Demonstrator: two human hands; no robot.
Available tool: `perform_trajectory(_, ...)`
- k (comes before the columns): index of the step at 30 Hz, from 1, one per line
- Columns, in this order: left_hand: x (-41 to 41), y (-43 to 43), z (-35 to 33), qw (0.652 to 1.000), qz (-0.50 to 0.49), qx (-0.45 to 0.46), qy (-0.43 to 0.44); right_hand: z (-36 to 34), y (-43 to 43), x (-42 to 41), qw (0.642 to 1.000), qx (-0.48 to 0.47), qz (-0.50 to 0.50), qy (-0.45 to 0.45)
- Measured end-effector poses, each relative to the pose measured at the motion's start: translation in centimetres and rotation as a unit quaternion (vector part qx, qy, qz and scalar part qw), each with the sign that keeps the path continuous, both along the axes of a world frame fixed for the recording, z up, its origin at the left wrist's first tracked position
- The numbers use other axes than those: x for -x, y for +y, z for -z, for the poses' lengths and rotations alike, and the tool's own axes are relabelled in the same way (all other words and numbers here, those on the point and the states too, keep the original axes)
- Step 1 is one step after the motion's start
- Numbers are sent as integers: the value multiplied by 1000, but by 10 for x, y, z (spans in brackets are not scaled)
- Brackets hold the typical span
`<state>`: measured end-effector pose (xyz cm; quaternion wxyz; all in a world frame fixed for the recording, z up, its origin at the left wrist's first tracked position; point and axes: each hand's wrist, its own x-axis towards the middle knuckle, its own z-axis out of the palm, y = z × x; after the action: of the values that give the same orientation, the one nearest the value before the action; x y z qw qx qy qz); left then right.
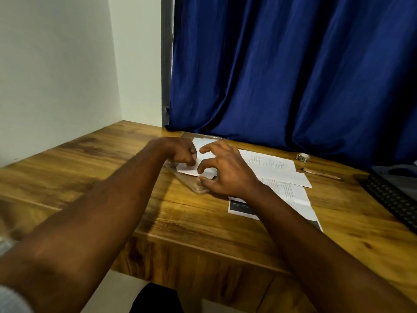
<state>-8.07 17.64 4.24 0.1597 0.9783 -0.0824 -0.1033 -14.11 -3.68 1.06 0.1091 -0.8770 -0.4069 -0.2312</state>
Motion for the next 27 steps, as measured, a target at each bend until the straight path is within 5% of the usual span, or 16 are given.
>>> perform_trajectory(9,5,2,2,996,13,72,-50,14,29,2,968,90,229,46)
perform_trajectory(21,11,4,7,988,29,92,-121,26,42,-5,973,49,226,-16)
perform_trajectory(27,11,7,7,990,31,73,-120,17,25,6,981,-85,130,-120)
